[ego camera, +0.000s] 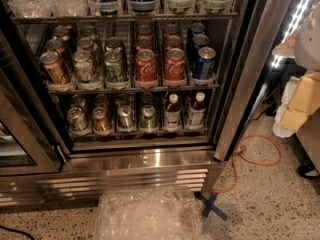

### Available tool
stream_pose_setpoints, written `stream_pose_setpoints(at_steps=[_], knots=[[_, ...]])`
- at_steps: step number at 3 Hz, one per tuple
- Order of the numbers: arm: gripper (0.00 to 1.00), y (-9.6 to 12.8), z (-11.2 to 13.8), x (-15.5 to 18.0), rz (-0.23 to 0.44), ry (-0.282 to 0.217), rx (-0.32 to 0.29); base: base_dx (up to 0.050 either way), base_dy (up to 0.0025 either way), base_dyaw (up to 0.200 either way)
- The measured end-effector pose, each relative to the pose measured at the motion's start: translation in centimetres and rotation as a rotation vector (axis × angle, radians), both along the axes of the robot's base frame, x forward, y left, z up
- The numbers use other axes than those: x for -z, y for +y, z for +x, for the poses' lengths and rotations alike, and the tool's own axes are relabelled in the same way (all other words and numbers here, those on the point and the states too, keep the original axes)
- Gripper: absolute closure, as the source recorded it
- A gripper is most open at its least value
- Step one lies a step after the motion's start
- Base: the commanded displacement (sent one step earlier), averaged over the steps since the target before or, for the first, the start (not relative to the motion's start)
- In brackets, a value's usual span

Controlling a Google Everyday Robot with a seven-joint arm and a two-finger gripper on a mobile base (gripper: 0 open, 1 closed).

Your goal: Pick coke can from middle shelf of fridge

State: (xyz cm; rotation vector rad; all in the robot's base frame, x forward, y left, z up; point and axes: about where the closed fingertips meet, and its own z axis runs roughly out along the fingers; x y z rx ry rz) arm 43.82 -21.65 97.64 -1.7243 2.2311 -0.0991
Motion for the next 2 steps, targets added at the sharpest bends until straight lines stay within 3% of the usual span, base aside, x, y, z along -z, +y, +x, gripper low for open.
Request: stream_pose_setpoints(at_steps=[2], knots=[[0.0,0.01,0.01,-0.02,0.0,-0.001,0.0,0.05,0.0,0.0]])
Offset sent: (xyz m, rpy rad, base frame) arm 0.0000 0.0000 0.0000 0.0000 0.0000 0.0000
